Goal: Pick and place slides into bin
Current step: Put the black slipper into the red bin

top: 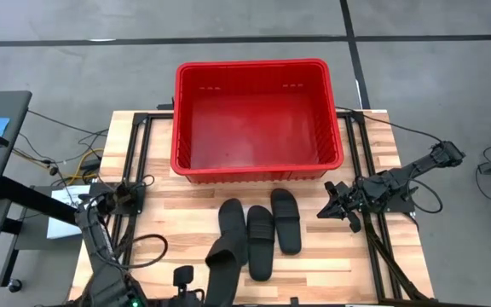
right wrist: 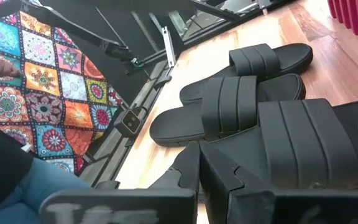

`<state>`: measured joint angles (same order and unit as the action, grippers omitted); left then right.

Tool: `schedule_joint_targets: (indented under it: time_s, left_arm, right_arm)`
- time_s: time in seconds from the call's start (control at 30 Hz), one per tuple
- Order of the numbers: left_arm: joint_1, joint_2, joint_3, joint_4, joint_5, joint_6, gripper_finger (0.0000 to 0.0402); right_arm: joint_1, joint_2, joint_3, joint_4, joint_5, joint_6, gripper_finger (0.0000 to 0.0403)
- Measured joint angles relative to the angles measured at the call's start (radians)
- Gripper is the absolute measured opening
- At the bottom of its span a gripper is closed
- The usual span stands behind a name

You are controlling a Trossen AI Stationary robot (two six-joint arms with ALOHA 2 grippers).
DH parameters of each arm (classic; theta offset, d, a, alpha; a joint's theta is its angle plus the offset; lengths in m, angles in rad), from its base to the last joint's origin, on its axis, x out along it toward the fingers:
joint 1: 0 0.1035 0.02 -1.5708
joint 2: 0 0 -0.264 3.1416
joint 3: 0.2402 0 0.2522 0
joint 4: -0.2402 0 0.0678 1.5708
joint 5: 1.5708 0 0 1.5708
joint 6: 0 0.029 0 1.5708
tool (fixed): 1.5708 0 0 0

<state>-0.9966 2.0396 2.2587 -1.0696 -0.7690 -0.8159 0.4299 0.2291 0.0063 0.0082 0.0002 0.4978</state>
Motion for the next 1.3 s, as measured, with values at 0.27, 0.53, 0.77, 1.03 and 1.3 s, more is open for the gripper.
schedule_joint_targets:
  time_s: [0.27,0.53,0.77,1.03,1.3]
  left_arm:
    - [0.018,-0.033,0.088,-0.113,-0.221,0.181,0.0001]
    - [0.12,-0.119,0.09,-0.397,-0.249,0.202,0.0001]
    - [0.267,-0.207,0.076,-0.504,-0.241,0.415,0.0001]
    - [0.516,-0.296,0.076,-0.502,-0.128,0.695,0.0001]
    - [0.794,-0.373,0.076,-0.503,0.098,0.936,0.0001]
  right_arm:
    - [0.0,0.0,0.0,0.0,0.0,0.0,0.0]
    - [0.0,0.0,0.0,0.0,0.0,0.0,0.0]
    - [0.0,0.0,0.0,0.0,0.0,0.0,0.0]
    - [0.0,0.0,0.0,0.0,0.0,0.0,0.0]
    - [0.0,0.0,0.0,0.0,0.0,0.0,0.0]
